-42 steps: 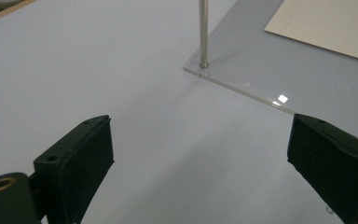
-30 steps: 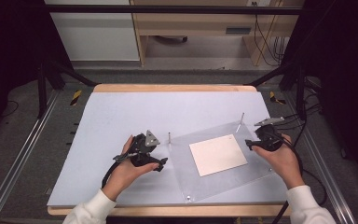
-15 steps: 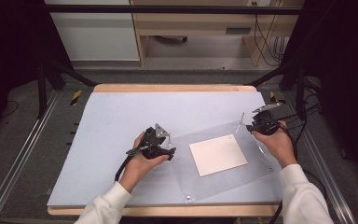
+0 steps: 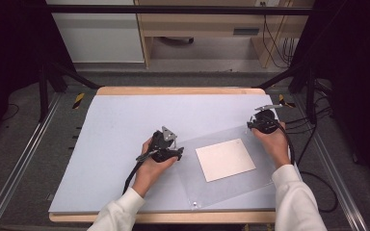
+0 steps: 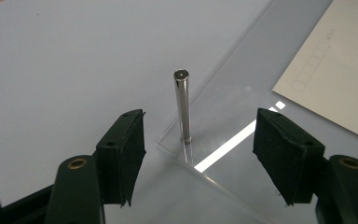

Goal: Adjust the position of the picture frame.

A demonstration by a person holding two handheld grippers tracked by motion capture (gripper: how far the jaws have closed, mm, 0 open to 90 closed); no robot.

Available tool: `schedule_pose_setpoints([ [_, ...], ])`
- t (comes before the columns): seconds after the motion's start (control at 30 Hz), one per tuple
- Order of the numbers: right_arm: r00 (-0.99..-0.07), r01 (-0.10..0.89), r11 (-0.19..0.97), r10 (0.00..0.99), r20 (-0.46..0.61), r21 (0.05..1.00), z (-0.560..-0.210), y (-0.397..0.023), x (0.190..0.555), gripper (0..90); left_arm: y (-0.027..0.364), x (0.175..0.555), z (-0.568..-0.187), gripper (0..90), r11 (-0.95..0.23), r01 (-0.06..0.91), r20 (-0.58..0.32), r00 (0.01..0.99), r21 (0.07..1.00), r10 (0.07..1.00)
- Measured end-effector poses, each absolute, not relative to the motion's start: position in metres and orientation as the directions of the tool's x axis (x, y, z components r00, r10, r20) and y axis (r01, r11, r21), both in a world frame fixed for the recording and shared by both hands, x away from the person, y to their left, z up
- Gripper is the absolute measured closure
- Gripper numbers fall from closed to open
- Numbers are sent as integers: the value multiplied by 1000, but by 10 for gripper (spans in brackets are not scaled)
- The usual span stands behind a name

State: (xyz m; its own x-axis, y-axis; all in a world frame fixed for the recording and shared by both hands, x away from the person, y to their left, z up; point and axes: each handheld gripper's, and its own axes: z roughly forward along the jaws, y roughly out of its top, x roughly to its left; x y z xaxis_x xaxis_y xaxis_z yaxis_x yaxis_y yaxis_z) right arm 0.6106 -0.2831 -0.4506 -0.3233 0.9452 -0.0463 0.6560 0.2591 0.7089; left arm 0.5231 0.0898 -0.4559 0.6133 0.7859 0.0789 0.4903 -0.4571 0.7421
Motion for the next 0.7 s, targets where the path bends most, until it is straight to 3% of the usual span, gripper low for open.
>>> schedule_pose_setpoints([
  [0.43, -310, 662, 227, 951, -15, 714, -457, -282, 619, 728, 90, 526, -457, 388, -426, 505, 54, 596, 751, 801],
  [0.7, -299, 659, 226, 954, -26, 718, -455, -281, 622, 806, 90, 526, -456, 408, -421, 508, 46, 596, 752, 802],
])
